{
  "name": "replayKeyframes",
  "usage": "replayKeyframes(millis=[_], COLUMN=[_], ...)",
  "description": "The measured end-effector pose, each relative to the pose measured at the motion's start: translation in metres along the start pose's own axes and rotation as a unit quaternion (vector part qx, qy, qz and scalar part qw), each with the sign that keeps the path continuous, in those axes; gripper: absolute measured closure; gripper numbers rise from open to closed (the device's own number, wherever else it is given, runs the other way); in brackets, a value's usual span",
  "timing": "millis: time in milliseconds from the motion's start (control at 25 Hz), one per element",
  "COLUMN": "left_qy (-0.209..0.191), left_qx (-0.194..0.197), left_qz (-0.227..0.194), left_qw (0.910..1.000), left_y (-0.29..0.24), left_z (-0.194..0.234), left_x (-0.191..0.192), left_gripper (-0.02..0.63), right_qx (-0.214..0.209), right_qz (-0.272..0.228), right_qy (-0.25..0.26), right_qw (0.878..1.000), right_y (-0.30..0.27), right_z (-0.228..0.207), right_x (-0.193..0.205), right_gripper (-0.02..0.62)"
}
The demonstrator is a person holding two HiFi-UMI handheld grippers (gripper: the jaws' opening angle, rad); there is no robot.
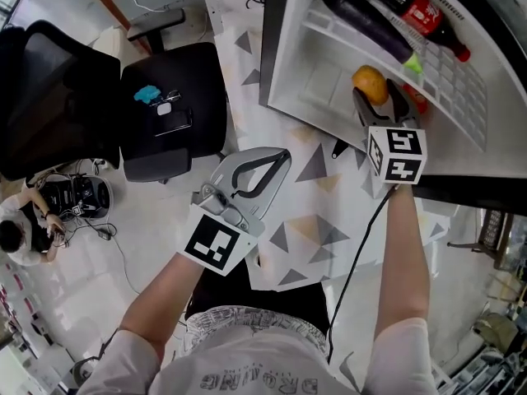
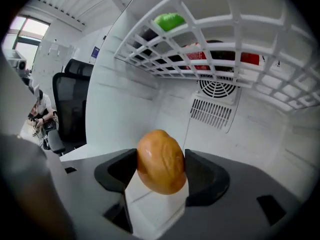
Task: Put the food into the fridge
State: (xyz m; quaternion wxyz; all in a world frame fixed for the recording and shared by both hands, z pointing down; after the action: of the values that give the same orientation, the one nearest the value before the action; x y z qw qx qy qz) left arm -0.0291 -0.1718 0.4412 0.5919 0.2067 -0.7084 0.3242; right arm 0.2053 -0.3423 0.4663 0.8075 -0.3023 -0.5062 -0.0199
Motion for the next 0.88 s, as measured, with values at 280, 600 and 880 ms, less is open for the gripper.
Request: replayKeyframes(millis=[280,600,880], left_qy=[-0.009,-0.018,-0.021], left_qx=[0.006,0.003,-0.004], left_qz=[0.0,-0.015,-0.019], left_qw=[0.9999,0.9997,0.9996], left_y=[-0.011,-0.019,-0.018], left_z=[0.0,0.005,0.008], left_x=[0.016,0.022,0.03], left_gripper=[0.598,0.598,0.598], right_qx=[0.022,0.036,0.04], right_qz=[0.012,0.023,0.037], right_qy=[0.023,0.036,0.042], right_qw=[0.999,0.998,0.998], right_y=[-0.027,-0.051,-0.065], right_z=[-0.012,-0.019,-0.022], right_x=[0.011,0.019,0.024], right_gripper=[0.304,0.305,0.304])
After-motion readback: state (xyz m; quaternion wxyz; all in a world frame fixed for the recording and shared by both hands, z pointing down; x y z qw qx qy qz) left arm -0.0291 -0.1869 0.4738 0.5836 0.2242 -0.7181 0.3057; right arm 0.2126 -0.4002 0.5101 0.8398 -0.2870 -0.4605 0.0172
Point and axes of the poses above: the fingertips, and each gripper's own axes: y backward along the fingers, z to its left, x out of its underside, the point moved 9 cm from there along y, backward along the fingers, and after that the axes turned 4 degrees about z, right-handed, at the moved point
